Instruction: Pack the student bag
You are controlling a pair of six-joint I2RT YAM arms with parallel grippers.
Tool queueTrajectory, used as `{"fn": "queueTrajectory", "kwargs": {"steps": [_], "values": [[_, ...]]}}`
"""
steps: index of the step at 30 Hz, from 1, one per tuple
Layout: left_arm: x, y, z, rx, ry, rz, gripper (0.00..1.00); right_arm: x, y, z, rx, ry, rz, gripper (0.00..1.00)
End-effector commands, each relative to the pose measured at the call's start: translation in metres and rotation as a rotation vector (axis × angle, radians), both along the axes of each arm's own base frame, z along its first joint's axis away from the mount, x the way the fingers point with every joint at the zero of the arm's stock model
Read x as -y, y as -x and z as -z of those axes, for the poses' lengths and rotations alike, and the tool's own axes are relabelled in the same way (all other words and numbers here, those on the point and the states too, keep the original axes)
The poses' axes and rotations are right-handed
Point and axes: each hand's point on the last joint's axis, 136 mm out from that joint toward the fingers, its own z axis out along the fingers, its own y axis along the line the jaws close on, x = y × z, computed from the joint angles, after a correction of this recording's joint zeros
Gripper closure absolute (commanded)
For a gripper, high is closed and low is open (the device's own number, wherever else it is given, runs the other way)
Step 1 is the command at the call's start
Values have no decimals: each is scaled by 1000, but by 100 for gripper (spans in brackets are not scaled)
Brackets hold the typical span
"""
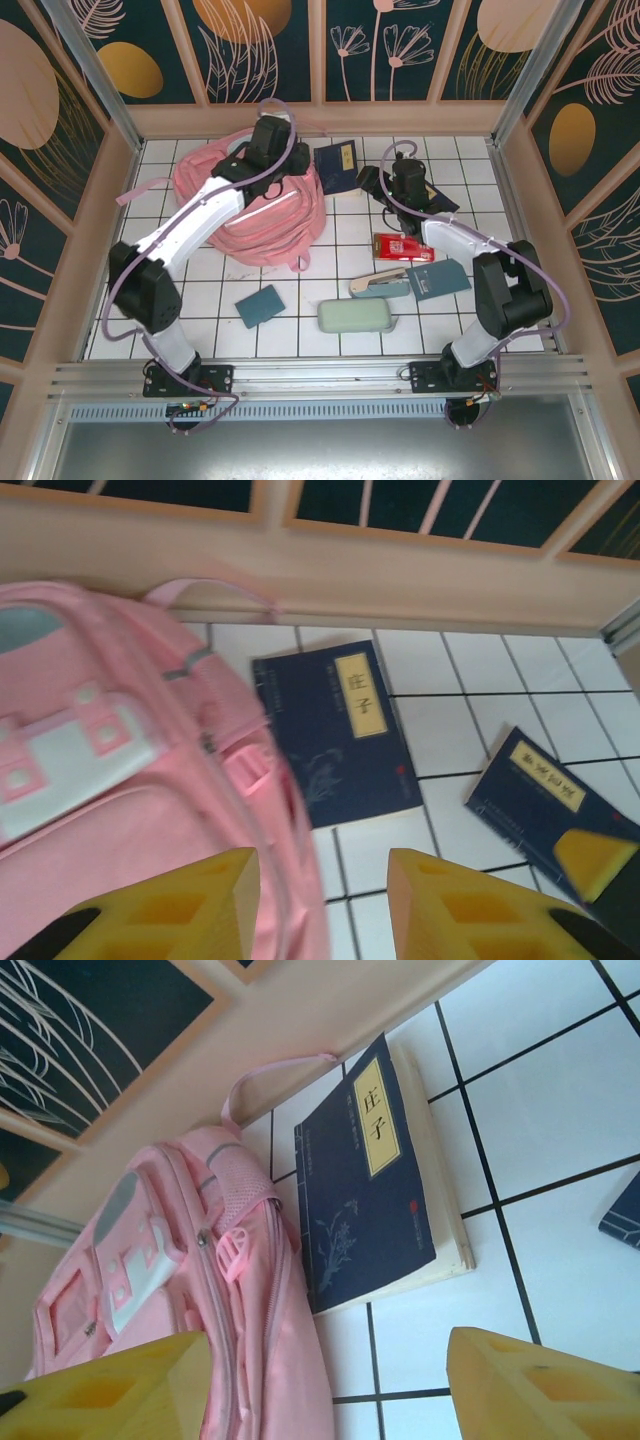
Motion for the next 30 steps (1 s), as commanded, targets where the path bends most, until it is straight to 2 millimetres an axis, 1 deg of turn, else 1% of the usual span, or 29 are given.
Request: {"fn": "queueTrajectory", "kwargs": {"steps": [1,4,7,12,14,15,18,20,23,27,30], "values": [[31,-26,20,-20,77,28,61,-8,-14,-1,6,35,-95,44],[47,-50,44,-44,95,15,61,-12,-28,12,-32,74,-119,57],[61,-72,67,-65,139,-10,61,-7,-38,22,-37,103,-86,57],[80,-102,98,-89,198,-54,61,-5,-50,33,-51,111,-76,57],[84,-112,112,-102,220,-81,61,-4,-55,35,-52,114,-71,56],[85,-117,121,-117,226,-101,61,-4,-56,37,-56,115,-70,54],[88,-126,146,-156,227,-142,61,-5,-61,41,-66,119,-69,51],[83,-129,164,-177,215,-179,62,-6,-64,45,-72,118,-69,49],[67,-130,181,-193,164,-250,62,-10,-68,52,-84,111,-85,48],[34,-131,199,-228,110,-356,62,-13,-73,62,-98,110,-89,47],[8,-130,208,-243,52,-431,62,-14,-77,66,-104,118,-91,47]]}}
